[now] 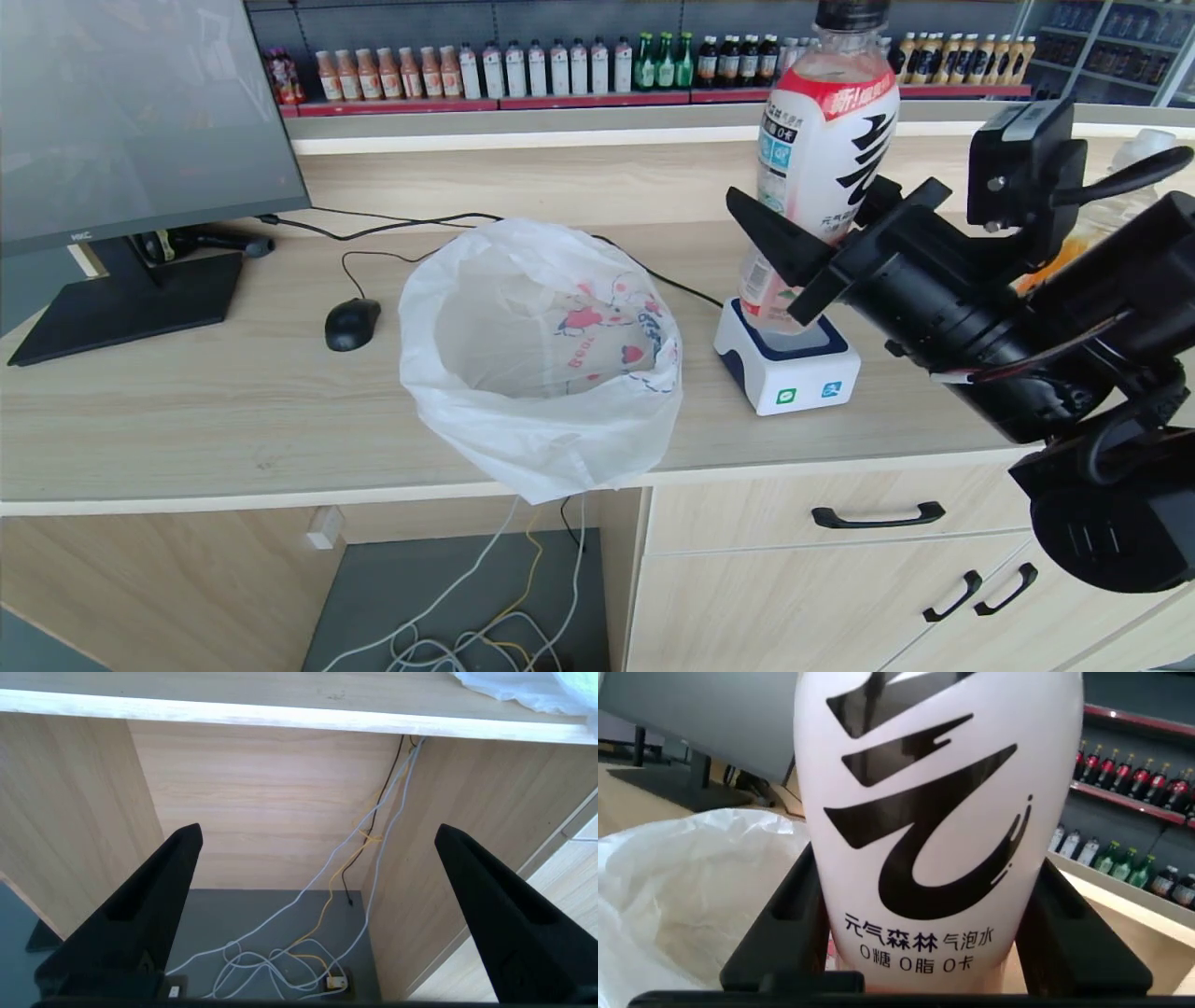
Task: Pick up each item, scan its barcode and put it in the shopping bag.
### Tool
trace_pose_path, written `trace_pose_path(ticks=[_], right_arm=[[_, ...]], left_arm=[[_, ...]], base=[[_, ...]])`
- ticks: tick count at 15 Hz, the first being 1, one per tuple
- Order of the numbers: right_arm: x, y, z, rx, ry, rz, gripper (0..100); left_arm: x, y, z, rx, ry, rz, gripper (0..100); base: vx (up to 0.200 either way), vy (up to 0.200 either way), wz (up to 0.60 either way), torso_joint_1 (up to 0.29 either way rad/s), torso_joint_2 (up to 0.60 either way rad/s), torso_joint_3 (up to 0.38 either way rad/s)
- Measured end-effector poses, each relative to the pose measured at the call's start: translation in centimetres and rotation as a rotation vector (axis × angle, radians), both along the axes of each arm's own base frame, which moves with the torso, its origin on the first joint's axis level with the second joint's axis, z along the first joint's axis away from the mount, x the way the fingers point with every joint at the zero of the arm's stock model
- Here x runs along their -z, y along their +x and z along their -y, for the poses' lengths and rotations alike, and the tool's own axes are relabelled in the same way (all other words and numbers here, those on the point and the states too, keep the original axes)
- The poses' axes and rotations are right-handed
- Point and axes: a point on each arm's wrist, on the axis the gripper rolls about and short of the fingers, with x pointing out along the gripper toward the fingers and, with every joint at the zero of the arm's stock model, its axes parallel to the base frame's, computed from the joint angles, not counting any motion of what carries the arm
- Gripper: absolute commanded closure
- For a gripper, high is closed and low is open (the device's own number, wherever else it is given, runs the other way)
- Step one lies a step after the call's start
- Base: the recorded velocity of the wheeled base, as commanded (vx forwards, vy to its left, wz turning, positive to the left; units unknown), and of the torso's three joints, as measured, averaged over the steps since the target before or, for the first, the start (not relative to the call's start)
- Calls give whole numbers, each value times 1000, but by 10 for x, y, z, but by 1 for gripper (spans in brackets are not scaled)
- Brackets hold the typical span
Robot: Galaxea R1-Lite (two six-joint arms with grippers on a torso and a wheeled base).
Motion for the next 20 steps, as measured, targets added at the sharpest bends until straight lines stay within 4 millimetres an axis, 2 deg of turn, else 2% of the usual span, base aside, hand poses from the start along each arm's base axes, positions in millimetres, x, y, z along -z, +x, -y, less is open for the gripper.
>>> trace_pose_path(ticks=[4,7,14,20], right_arm=[[5,-3,1,42,259,-227,100],[5,-2,5,137,373,-270,100],[2,2,6,215,386,-204,100],[15,-3,1,201,348,-231,100]], left_arm=[[0,0,0,0,0,0,0],[0,0,0,0,1,0,0],[0,0,0,0,0,0,0],[0,0,0,0,-1,-1,0]], base=[[0,0,0,0,0,0],[0,0,0,0,0,0],[0,0,0,0,0,0],[0,200,0,1,2,3]])
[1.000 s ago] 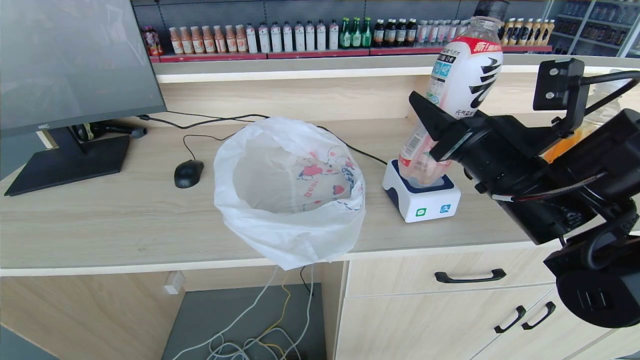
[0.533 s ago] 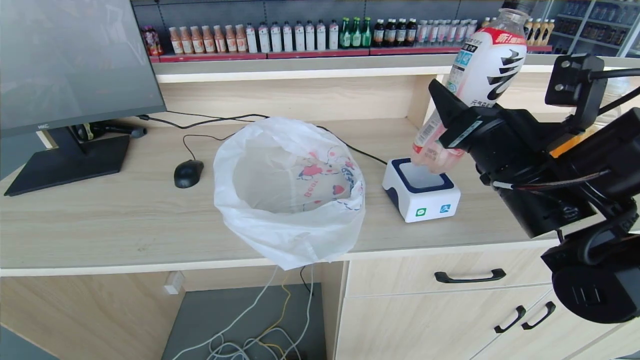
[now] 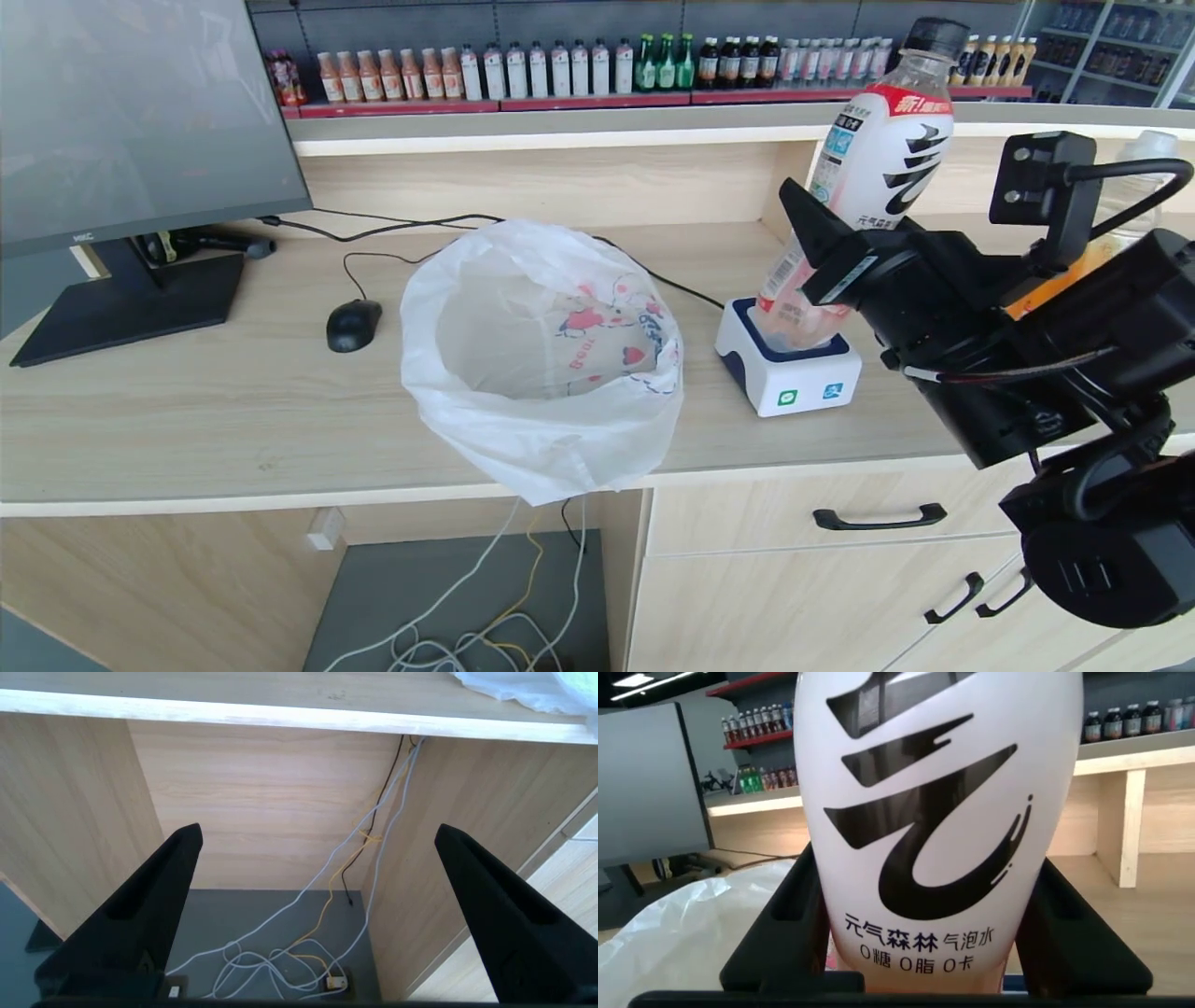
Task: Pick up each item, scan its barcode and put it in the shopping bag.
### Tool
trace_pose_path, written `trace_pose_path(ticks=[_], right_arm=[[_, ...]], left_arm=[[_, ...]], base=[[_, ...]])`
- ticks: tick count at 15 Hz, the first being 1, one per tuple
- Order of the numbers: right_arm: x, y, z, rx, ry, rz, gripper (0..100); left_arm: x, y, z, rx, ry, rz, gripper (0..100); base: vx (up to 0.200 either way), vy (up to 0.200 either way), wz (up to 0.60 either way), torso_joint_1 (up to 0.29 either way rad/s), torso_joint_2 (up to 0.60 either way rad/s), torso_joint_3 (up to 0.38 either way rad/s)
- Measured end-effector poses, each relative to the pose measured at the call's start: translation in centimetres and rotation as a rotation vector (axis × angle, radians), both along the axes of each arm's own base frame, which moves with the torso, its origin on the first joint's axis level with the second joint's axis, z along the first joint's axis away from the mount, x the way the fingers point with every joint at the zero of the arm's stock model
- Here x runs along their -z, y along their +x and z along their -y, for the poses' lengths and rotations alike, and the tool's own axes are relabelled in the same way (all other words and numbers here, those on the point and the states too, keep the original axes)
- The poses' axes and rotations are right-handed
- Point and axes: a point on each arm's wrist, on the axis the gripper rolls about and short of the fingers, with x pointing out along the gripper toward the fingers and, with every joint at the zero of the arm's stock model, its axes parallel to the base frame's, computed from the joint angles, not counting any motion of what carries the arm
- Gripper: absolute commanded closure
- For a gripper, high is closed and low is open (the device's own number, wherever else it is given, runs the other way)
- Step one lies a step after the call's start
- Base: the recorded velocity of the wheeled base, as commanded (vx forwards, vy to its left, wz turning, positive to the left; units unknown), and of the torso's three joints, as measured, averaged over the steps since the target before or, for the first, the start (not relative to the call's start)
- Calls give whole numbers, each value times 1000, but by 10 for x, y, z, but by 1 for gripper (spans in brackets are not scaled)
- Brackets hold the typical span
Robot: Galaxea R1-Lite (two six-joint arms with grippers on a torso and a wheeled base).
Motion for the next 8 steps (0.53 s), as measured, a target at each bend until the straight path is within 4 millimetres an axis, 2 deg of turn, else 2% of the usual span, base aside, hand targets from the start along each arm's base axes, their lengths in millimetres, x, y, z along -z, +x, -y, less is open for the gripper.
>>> trace_pose_path(ticks=[4,8], right_arm=[[7,-4,1,-3,-14,-21,100],[5,-4,2,2,-12,-11,100]], left_arm=[[0,0,0,1,-1,0,0],[0,0,0,0,0,0,0]], base=[[0,200,0,7,1,-1],[0,200,0,4,0,-1]])
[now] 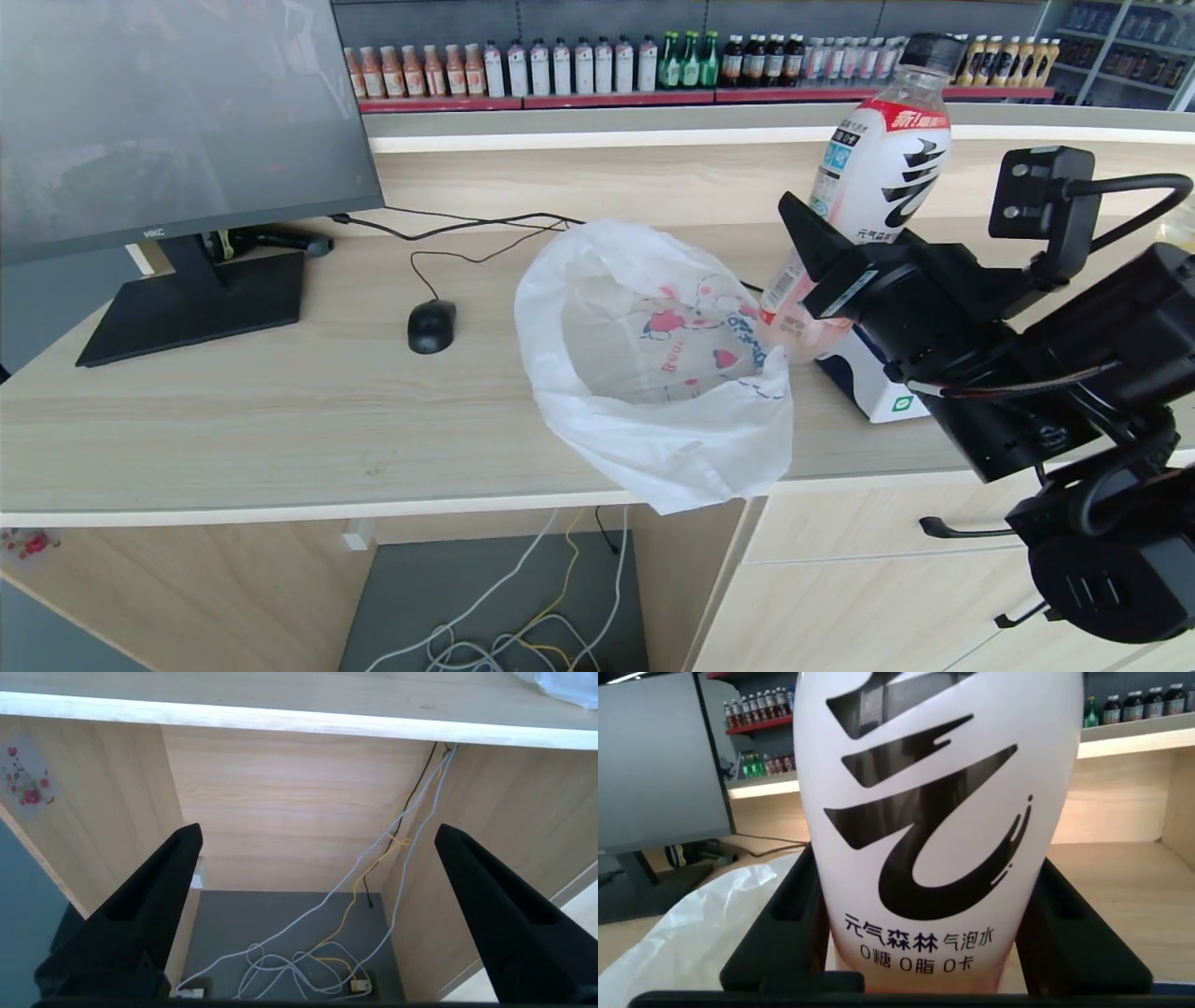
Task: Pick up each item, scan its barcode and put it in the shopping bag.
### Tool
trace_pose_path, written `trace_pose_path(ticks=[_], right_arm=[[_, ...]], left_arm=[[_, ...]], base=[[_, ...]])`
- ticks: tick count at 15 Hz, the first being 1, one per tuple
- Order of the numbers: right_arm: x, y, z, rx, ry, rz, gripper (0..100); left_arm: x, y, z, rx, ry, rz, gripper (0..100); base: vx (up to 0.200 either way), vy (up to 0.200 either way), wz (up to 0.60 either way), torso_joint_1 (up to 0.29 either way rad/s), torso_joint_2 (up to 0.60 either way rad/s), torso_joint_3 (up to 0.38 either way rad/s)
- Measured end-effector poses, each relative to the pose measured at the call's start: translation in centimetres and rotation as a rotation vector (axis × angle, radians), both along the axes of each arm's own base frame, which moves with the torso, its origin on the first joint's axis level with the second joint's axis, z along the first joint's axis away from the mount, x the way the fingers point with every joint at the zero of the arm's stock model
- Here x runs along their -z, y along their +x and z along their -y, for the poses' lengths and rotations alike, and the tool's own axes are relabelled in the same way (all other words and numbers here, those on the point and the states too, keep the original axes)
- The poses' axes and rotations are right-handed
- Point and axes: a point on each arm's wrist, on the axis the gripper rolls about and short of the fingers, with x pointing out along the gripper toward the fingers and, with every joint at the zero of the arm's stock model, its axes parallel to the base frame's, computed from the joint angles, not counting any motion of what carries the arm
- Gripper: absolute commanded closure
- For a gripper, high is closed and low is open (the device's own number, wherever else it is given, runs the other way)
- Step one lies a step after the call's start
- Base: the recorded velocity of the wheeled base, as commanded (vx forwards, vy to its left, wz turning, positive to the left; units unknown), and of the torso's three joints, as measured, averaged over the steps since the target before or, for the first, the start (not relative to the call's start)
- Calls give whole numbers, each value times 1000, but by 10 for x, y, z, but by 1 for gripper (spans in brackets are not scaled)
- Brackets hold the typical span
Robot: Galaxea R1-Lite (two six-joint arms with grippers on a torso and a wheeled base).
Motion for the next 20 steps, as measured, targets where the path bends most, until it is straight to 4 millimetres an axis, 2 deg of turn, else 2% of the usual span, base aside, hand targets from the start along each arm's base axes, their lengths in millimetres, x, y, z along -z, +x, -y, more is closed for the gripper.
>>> trace_pose_path(ticks=[1,6,12,17,20], right_arm=[[-1,1,-1,2,-1,5,100],[-4,12,-7,13,-9,30,100],[-1,32,-27,0,-8,42,100],[13,46,-50,-28,-16,25,100],[21,53,-56,-32,-23,13,100]], left_arm=[[0,0,0,0,0,0,0],[0,0,0,0,1,0,0],[0,0,0,0,0,1,0],[0,0,0,0,0,1,0],[0,0,0,0,0,1,0]], base=[[0,200,0,2,-2,2],[0,0,0,0,0,0],[0,0,0,0,0,0],[0,0,0,0,0,0],[0,0,0,0,0,0]])
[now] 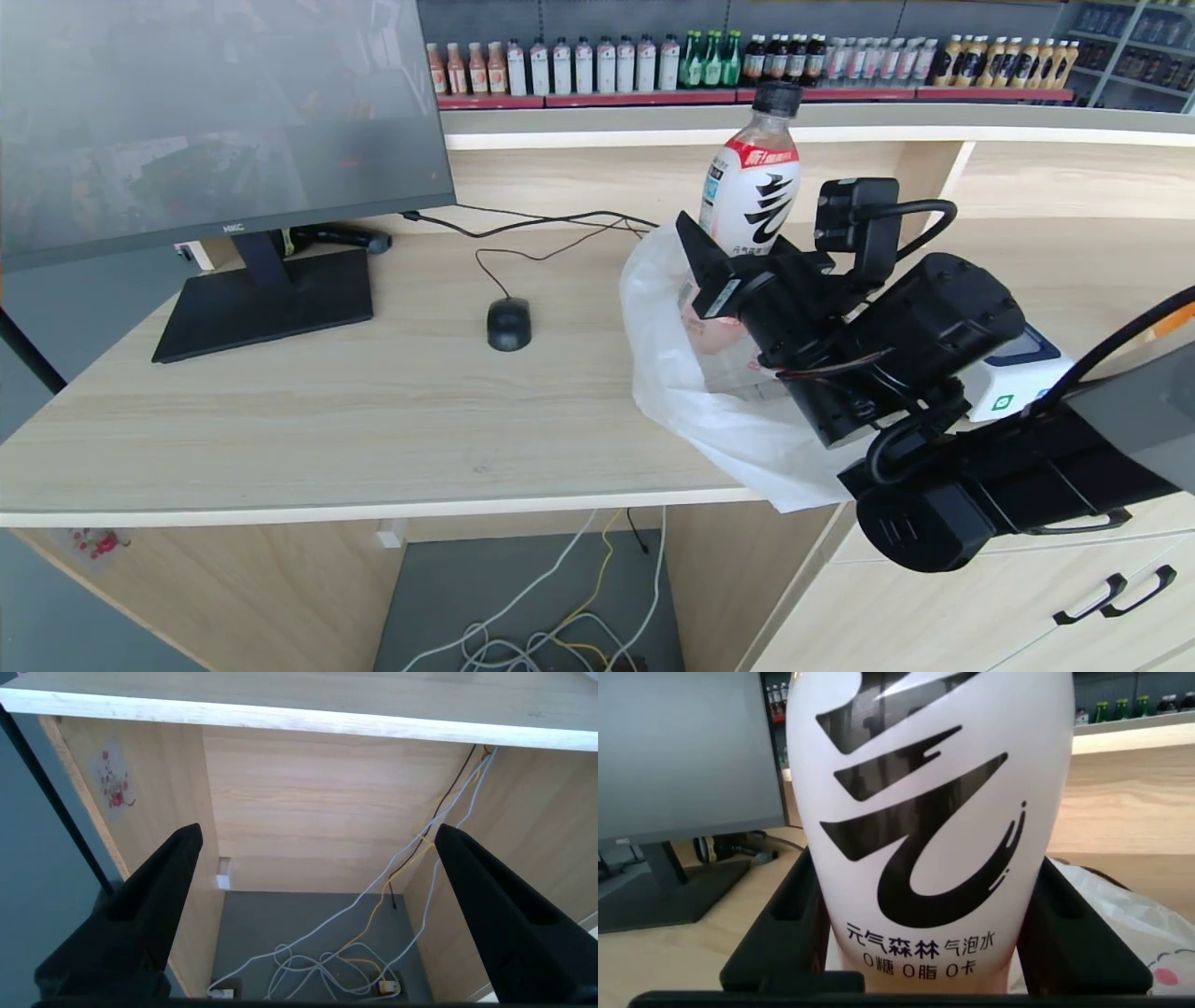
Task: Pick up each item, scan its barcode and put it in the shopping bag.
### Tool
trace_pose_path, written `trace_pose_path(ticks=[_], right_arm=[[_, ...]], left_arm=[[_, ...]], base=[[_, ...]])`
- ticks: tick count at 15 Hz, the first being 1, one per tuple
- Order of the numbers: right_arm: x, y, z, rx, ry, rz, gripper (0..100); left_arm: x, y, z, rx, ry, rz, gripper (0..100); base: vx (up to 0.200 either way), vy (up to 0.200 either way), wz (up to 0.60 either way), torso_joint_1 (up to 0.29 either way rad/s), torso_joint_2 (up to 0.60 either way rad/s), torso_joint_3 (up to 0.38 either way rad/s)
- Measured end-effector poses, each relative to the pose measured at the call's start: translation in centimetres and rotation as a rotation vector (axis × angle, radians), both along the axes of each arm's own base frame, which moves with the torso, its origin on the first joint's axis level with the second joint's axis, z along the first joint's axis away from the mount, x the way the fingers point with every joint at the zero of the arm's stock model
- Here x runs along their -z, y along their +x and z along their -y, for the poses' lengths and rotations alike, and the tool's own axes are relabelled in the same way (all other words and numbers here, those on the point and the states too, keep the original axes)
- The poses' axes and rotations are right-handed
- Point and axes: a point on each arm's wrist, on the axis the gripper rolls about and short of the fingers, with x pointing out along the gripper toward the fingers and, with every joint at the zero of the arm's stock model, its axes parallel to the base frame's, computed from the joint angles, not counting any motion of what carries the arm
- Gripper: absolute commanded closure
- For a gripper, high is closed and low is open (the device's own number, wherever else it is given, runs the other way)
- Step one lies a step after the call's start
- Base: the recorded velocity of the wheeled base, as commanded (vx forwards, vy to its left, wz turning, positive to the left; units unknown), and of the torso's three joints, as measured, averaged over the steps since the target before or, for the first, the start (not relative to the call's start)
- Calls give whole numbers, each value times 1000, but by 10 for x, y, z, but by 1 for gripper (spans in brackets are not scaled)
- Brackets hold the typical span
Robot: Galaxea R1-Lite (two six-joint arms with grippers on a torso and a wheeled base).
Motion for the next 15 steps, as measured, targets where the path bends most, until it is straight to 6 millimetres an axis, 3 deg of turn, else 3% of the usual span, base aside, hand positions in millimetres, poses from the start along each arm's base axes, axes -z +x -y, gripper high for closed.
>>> trace_pose_path(ticks=[15], right_arm=[[37,20,-3,14,-48,-79,100]], left_arm=[[0,0,0,0,0,0,0]], base=[[0,0,0,0,0,0]])
